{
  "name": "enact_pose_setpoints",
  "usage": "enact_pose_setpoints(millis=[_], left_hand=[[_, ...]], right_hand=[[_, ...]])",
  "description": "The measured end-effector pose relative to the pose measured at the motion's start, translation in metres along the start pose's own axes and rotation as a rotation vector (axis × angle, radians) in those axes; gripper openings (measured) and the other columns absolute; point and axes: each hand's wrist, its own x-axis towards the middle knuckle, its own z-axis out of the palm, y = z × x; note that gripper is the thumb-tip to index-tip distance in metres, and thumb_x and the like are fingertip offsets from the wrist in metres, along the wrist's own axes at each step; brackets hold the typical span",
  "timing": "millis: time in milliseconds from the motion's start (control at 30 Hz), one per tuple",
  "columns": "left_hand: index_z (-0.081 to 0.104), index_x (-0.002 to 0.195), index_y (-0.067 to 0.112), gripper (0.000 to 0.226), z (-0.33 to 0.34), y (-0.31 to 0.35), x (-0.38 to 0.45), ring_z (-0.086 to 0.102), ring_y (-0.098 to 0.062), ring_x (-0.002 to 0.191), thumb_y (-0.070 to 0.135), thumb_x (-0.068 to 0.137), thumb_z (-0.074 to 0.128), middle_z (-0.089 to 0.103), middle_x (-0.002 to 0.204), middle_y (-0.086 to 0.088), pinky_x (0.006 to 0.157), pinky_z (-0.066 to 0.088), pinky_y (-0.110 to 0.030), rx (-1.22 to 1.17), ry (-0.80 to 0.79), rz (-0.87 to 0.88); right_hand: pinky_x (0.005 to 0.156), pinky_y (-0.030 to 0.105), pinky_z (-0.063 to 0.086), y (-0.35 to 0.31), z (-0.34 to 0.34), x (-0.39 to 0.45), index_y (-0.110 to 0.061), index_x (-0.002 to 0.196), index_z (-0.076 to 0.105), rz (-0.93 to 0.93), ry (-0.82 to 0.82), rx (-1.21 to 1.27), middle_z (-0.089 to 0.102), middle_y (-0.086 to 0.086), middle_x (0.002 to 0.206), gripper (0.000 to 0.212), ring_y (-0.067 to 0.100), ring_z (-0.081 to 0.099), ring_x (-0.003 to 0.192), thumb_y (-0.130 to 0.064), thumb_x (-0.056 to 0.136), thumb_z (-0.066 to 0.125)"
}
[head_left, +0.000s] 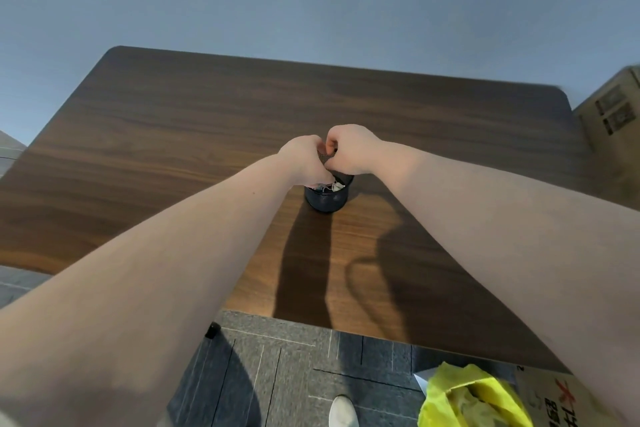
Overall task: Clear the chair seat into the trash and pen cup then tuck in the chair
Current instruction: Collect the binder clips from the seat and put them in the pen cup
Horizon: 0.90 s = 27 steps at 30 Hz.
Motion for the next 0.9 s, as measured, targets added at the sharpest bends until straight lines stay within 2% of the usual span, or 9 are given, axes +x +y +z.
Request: enact_pose_setpoints(millis=[67,200,367,500,667,900], left_hand=[[0.055,0.119,0.011,0.052,-0.003,-0.001,0.0,0.069,-0.029,0.092,0.022,0.072,0.075,0.067,0.109,-0.009,0.085,0.058,-0.041,0.057,0.031,0.011],[0.061,0.112,0.012,0.048,-0.01,-0.004,-0.005,0.061,-0.024,0.08,0.031,0.071,0.076,0.068,0.107,-0.007,0.079,0.055,-0.034,0.104,0.059,0.034],[0.052,0.123,0.013,0.053,-0.015,-0.013,-0.011,0.056,-0.027,0.11,0.028,0.076,0.07,0.06,0.121,-0.005,0.088,0.048,-0.036,0.147,0.111,0.026],[0.049,0.128,0.015,0.052,-0.021,-0.024,-0.022,0.053,-0.028,0.117,0.028,0.081,0.066,0.056,0.128,-0.007,0.091,0.046,-0.035,0.187,0.121,-0.003],[0.043,0.135,0.016,0.056,-0.028,-0.049,-0.048,0.05,-0.028,0.122,0.027,0.084,0.063,0.05,0.136,-0.006,0.091,0.044,-0.033,0.196,0.111,-0.042],[0.038,0.138,0.018,0.062,-0.036,-0.105,-0.095,0.057,-0.031,0.113,0.03,0.082,0.064,0.051,0.134,-0.009,0.097,0.049,-0.039,0.162,0.118,-0.1]], right_hand=[[0.076,0.03,0.043,-0.003,0.001,0.002,-0.014,0.097,0.058,0.002,0.014,0.024,0.054,0.001,0.097,0.012,0.023,0.05,0.09,-0.017,0.085,0.059],[0.077,0.033,0.046,-0.01,0.002,0.003,-0.015,0.086,0.053,0.007,0.016,0.036,0.06,0.004,0.098,0.005,0.024,0.054,0.092,-0.013,0.084,0.057],[0.081,0.036,0.05,-0.014,0.004,-0.002,-0.019,0.086,0.053,0.007,0.025,0.022,0.063,0.004,0.105,0.007,0.026,0.058,0.099,-0.013,0.085,0.054],[0.085,0.038,0.051,-0.016,0.004,-0.01,-0.015,0.106,0.059,0.015,0.041,-0.005,0.062,0.006,0.115,0.02,0.026,0.056,0.101,-0.013,0.088,0.051],[0.088,0.04,0.049,-0.034,0.008,-0.027,-0.017,0.123,0.053,0.021,0.054,-0.022,0.054,0.008,0.128,0.034,0.03,0.056,0.11,-0.016,0.089,0.05],[0.098,0.04,0.046,-0.09,0.029,-0.052,-0.02,0.137,0.042,-0.058,0.047,-0.058,0.045,0.008,0.142,0.045,0.031,0.05,0.123,-0.023,0.093,0.051]])
